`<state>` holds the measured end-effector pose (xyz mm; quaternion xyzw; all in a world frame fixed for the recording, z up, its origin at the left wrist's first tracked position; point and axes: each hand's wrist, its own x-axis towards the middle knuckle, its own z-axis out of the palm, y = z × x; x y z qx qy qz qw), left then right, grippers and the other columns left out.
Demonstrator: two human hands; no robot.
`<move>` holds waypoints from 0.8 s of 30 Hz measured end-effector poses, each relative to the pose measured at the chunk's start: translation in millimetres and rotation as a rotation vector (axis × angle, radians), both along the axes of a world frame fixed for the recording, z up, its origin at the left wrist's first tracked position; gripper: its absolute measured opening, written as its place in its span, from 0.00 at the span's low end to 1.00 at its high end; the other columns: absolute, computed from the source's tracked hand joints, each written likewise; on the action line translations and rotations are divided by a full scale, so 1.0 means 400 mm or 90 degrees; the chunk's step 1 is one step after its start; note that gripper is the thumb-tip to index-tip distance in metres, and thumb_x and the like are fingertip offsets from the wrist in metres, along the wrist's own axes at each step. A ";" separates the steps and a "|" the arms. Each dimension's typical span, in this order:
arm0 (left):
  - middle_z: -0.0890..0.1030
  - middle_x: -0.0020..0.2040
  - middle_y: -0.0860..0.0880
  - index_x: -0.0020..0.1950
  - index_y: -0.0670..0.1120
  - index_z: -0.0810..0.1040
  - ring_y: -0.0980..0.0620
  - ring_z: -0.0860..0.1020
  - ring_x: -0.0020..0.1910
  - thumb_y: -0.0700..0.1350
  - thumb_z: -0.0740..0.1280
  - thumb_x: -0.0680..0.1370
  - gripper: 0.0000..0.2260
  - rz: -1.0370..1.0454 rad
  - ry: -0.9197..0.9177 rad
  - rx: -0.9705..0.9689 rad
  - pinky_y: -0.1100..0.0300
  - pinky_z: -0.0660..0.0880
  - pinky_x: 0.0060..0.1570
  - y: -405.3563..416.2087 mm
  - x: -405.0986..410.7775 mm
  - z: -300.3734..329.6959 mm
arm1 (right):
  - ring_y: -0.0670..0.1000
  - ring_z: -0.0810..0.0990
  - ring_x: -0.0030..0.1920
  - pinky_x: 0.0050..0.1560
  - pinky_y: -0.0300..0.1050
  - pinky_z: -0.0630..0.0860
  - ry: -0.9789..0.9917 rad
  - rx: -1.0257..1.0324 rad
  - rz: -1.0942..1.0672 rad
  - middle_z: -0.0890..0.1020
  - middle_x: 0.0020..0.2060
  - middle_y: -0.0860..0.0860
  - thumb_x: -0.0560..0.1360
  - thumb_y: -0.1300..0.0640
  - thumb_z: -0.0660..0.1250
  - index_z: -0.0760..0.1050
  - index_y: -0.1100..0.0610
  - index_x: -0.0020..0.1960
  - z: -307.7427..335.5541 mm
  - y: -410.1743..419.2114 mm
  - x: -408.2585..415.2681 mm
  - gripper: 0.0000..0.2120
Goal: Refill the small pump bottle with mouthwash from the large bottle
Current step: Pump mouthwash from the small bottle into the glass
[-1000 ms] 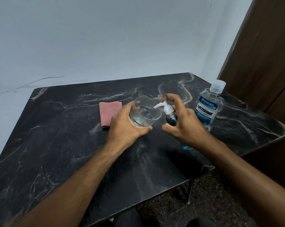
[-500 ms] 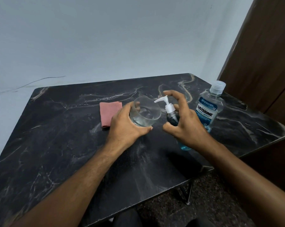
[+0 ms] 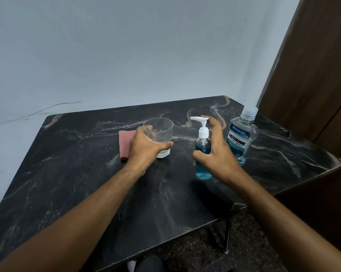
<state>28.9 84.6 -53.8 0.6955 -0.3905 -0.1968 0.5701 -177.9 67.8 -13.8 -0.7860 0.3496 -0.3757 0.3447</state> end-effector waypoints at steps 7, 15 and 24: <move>0.78 0.57 0.51 0.69 0.46 0.72 0.52 0.77 0.55 0.48 0.86 0.62 0.40 0.004 -0.005 0.033 0.61 0.73 0.52 -0.078 0.015 0.022 | 0.43 0.77 0.51 0.56 0.38 0.74 -0.029 -0.002 -0.011 0.75 0.50 0.43 0.77 0.63 0.68 0.55 0.38 0.73 -0.026 -0.014 -0.003 0.35; 0.78 0.58 0.51 0.69 0.46 0.71 0.52 0.76 0.56 0.48 0.86 0.62 0.40 0.015 0.003 0.037 0.60 0.73 0.54 -0.104 0.013 0.009 | 0.47 0.75 0.64 0.69 0.52 0.72 -0.024 -0.010 -0.006 0.74 0.64 0.49 0.79 0.58 0.69 0.53 0.37 0.78 -0.033 -0.036 -0.009 0.37; 0.78 0.63 0.53 0.72 0.48 0.67 0.51 0.78 0.62 0.48 0.86 0.62 0.44 -0.033 -0.005 0.034 0.54 0.76 0.64 -0.088 0.024 -0.010 | 0.46 0.81 0.56 0.62 0.45 0.80 -0.093 -0.028 -0.089 0.82 0.54 0.48 0.71 0.59 0.78 0.65 0.48 0.77 -0.002 -0.136 0.069 0.39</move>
